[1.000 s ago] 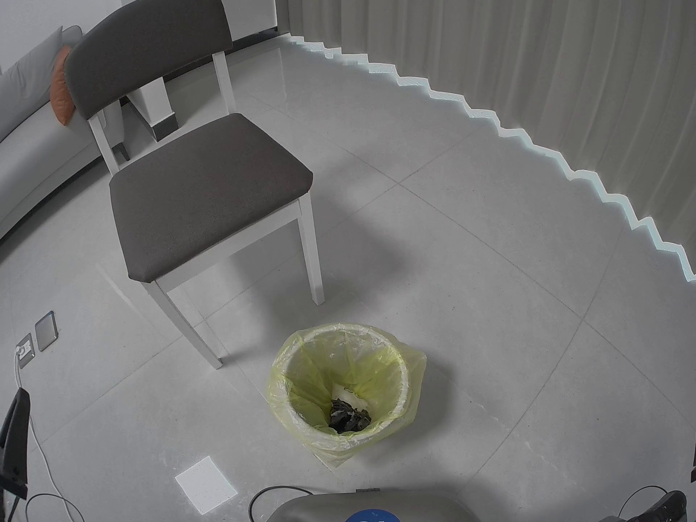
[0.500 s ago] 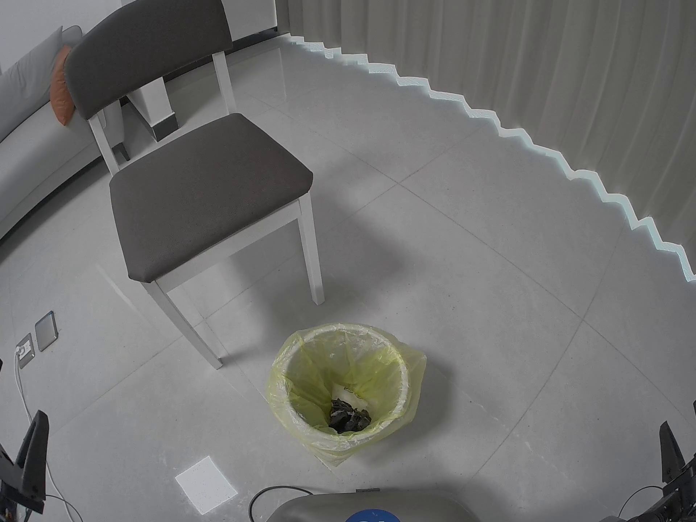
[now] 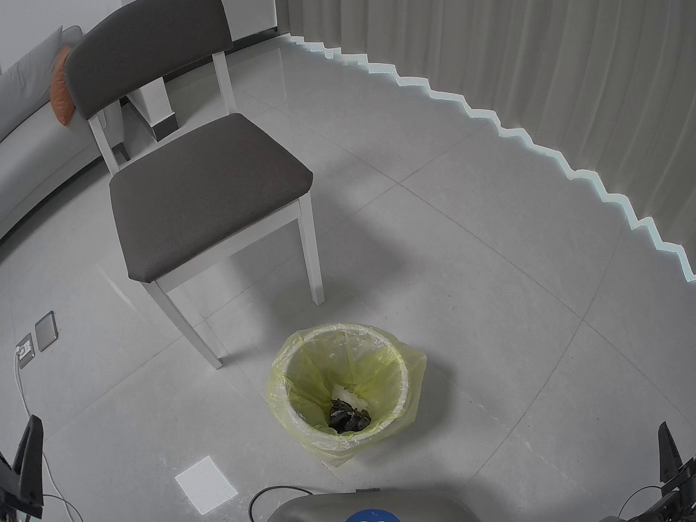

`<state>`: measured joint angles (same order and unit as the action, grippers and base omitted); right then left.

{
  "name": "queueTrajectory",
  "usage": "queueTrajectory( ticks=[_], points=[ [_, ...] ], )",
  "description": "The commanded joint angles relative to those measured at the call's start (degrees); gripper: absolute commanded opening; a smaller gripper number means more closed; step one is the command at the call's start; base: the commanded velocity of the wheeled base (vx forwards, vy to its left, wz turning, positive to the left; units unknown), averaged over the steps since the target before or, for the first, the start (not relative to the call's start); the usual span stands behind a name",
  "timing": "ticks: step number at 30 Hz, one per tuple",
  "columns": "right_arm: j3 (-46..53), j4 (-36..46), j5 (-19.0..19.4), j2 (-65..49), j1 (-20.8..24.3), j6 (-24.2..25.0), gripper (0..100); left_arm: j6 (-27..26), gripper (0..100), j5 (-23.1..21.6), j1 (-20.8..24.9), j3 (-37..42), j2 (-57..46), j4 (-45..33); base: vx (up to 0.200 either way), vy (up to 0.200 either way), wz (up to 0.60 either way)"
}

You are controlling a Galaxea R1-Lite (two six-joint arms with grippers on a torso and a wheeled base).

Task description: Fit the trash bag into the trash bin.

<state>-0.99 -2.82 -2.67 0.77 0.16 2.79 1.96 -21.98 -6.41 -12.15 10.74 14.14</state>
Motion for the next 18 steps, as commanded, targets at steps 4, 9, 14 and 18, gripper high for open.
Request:
queueTrajectory(
  ticks=[4, 9, 14, 18],
  points=[
    [0.9, 3.1, 2.9, -0.2, 0.1, -2.4, 100, 0.1, 100, 0.0, -0.5, 0.2, -1.3, 0.0, 0.0, 0.0, 0.0],
    [1.0, 2.7, 3.6, -0.2, 0.1, -2.7, 100, 0.1, 100, 0.0, -0.8, 0.0, -2.3, -0.1, 0.0, 0.0, 0.0],
    [1.0, 2.7, 3.6, -0.2, 0.1, -2.8, 100, 0.1, 100, 0.2, -1.1, 0.2, -5.1, -1.0, 0.0, 0.0, 0.0],
    [1.0, 2.7, 3.6, -0.2, 0.1, -2.4, 100, 1.3, 100, 1.8, -1.1, 0.2, -5.1, -1.7, 0.0, 0.0, 0.0]
  ],
)
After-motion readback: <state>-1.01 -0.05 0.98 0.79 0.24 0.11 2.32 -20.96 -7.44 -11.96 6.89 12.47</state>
